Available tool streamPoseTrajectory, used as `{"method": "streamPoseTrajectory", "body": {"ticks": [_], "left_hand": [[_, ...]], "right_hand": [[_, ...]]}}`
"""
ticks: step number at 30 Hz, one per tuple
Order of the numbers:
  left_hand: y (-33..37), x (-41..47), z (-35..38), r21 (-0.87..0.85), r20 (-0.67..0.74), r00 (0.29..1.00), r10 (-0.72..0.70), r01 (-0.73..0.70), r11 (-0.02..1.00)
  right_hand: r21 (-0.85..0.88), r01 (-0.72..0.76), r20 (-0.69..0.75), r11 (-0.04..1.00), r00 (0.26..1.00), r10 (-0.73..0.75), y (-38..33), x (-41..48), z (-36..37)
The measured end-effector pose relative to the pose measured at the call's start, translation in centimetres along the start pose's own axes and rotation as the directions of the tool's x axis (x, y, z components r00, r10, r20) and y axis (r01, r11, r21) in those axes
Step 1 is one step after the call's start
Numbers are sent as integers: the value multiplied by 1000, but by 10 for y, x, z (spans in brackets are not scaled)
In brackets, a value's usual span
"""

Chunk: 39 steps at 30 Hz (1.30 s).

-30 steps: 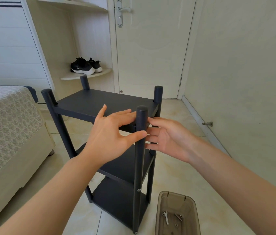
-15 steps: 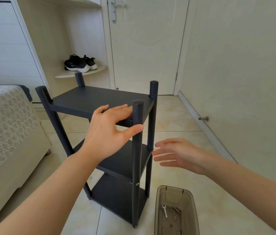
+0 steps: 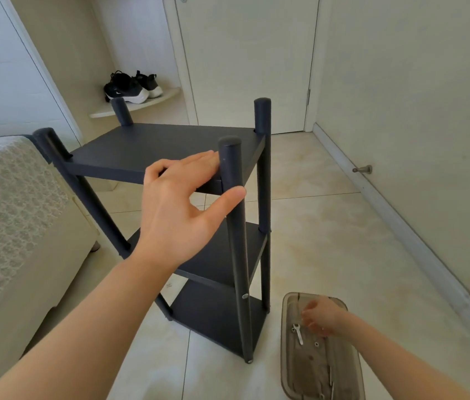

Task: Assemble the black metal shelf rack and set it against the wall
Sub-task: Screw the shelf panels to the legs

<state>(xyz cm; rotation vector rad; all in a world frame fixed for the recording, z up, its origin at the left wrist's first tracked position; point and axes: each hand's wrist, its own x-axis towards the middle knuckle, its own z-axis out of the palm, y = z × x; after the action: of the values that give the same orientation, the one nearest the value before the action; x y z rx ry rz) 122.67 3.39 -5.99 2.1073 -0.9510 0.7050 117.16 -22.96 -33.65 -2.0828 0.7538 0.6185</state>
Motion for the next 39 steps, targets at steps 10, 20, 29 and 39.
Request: {"method": "streamPoseTrajectory", "body": {"ticks": [10, 20, 29, 39], "left_hand": [[-2, -1, 8, 31, 3, 1000, 8, -9, 999], [-3, 3, 14, 89, -48, 997, 61, -57, 994], [0, 1, 18, 120, -45, 999, -4, 10, 993], [1, 4, 18, 129, -49, 999, -8, 14, 992]], "right_hand": [[-39, -26, -54, 999, 998, 24, 54, 54, 75], [-161, 52, -59, 986, 996, -62, 48, 87, 95], [-296, 37, -109, 954, 991, -72, 53, 105, 95], [-305, 18, -196, 952, 977, -81, 47, 109, 105]]}}
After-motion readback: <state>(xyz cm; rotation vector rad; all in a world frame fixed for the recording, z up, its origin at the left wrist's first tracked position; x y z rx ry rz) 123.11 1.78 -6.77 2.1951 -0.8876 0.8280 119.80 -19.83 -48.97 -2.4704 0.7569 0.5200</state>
